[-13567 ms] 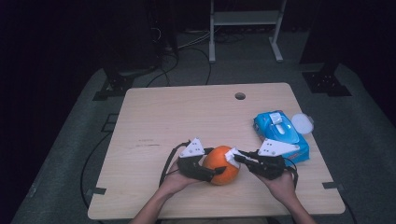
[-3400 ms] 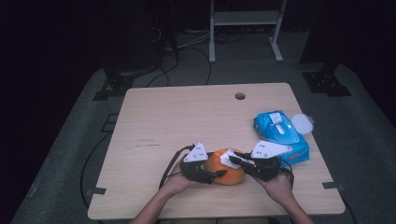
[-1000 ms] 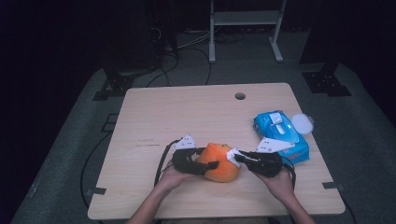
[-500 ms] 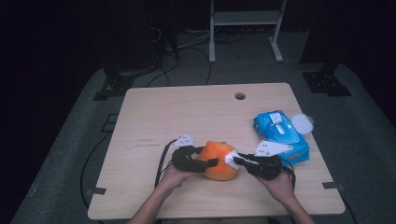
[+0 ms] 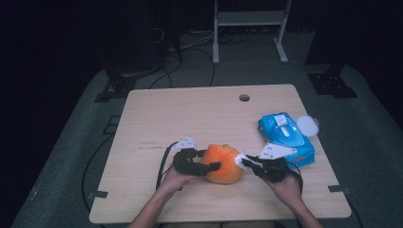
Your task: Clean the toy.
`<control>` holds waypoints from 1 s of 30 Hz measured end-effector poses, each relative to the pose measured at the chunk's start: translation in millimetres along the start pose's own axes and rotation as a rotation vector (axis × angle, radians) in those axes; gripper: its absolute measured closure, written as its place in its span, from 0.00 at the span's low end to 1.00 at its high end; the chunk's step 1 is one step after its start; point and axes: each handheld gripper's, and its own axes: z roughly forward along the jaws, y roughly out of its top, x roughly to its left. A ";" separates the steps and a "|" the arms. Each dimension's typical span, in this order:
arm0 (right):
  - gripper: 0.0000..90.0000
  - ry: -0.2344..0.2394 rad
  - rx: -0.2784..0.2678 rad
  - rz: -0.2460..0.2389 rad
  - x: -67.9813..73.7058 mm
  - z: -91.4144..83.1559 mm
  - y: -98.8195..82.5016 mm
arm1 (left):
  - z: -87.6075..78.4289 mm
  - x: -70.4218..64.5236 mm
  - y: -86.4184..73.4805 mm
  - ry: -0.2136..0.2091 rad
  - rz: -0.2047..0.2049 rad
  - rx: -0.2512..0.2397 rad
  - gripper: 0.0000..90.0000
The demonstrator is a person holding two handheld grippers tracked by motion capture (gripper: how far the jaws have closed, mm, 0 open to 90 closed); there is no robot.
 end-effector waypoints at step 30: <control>0.89 0.089 -0.065 0.123 -17.7 -6.7 -3.1 | 6.7 -38.1 -0.1 0.031 0.373 0.030 0.29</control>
